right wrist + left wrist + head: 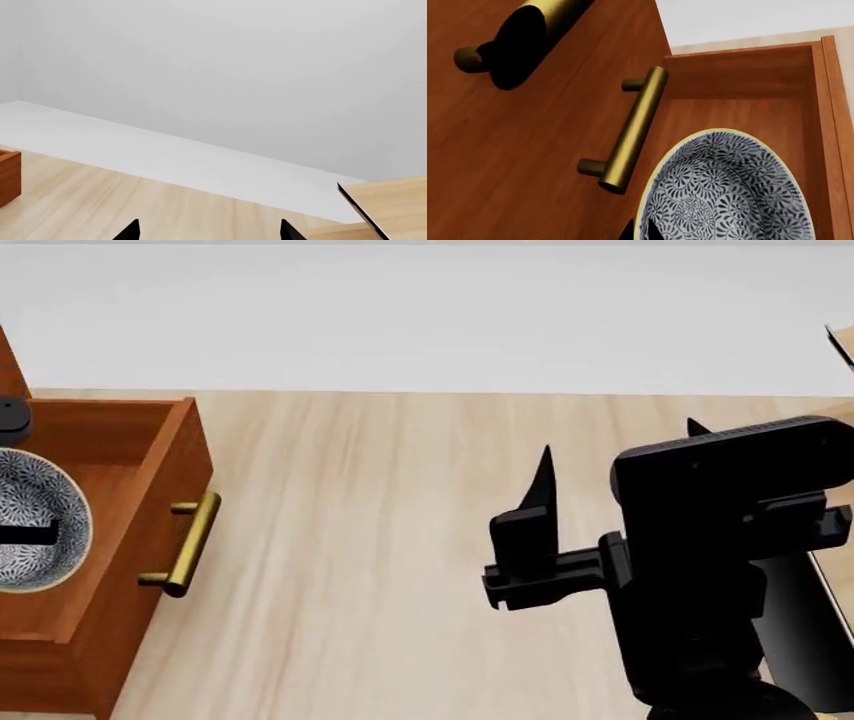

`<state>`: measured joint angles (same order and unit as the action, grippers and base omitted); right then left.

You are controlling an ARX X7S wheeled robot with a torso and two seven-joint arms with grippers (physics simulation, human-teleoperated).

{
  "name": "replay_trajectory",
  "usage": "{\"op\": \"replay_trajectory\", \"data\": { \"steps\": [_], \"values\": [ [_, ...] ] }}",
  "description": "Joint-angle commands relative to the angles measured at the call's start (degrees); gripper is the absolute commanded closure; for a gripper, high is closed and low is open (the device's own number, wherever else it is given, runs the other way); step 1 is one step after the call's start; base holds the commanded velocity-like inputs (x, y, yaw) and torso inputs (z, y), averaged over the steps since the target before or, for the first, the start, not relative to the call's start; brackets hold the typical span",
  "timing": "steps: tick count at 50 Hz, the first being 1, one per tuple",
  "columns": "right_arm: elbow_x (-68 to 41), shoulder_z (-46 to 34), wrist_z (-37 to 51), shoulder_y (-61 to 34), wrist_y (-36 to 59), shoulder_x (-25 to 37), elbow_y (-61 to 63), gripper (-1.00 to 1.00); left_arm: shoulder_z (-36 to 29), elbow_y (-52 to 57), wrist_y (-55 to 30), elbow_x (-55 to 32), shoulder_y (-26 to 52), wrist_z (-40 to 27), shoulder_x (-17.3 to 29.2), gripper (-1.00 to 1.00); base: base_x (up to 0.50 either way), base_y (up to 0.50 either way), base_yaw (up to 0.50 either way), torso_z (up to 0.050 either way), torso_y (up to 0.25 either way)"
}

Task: Put the bowl in the bottom drawer of the cabinet.

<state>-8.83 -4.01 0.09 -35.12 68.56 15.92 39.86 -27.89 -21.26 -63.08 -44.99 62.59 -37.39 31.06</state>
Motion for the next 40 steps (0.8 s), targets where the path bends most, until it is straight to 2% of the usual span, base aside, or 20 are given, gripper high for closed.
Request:
{"op": "replay_trajectory", "data": {
  "steps": [1, 40],
  "values": [
    [0.03, -0.03, 0.06, 0.01, -0.04, 0.02, -0.14, -1.0, -3.02, -6.53, 3.19, 3.62, 0.16, 3.11, -1.54, 1.0, 0.0, 0.0, 0.0, 0.0, 0.0],
    [-0.73, -0.05, 0.72, 0.07, 0.09, 0.37, 0.14, -1.0, -5.84, -15.64, 8.91, 7.0, -0.37, 6.36, -4.05, 1.0, 0.0, 0.0, 0.0, 0.0, 0.001]
  ]
}}
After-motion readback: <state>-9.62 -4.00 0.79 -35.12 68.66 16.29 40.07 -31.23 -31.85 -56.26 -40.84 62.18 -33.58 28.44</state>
